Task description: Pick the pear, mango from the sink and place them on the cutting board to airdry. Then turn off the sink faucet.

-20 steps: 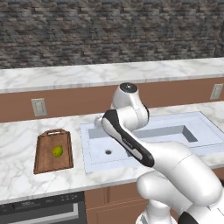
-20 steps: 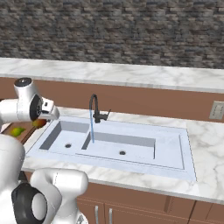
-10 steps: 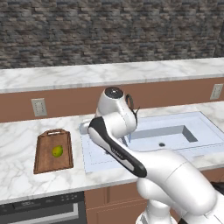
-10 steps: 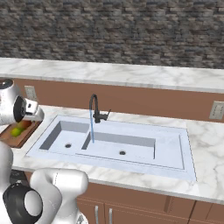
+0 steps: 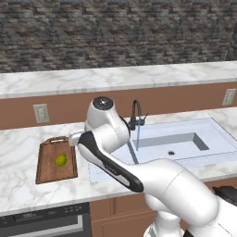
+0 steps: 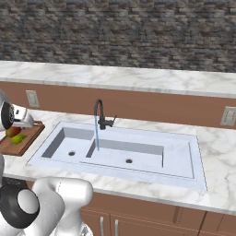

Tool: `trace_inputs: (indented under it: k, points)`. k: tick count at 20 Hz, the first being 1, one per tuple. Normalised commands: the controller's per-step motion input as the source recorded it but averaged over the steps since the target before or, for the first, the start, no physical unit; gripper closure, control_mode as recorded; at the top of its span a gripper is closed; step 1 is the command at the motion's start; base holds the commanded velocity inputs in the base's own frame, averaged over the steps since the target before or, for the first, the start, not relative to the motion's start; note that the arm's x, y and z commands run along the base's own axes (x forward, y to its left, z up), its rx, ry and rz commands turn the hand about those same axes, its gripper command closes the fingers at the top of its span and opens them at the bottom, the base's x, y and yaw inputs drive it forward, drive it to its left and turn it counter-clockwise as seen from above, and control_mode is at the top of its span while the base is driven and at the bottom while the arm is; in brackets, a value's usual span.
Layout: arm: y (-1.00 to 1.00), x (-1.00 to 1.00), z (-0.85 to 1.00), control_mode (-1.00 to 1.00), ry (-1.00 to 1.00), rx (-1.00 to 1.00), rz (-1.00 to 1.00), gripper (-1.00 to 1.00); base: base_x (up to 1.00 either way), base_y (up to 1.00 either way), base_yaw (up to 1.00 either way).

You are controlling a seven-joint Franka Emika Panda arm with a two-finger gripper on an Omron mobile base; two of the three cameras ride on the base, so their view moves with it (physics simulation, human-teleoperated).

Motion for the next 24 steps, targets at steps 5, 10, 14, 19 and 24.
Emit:
trace_inputs:
  k: [5, 10, 14, 19, 24]
  points:
    - [0.29, 0.0, 0.0, -1.0, 0.0, 0.0, 0.0, 1.0, 0.0, 0.0, 0.0]
    - [0.29, 0.0, -0.02, -1.0, -0.01, 0.0, 0.0, 1.0, 0.0, 0.0, 0.0]
    - [0.37, 0.0, -0.03, -1.0, -0.02, 0.0, 0.0, 1.0, 0.0, 0.0, 0.0]
    - [0.32, 0.0, -0.04, -1.0, -0.02, 0.0, 0.0, 1.0, 0.0, 0.0, 0.0]
    - [0.26, 0.0, -0.12, -1.0, 0.0, 0.03, 0.0, 1.0, 0.0, 0.0, 0.0]
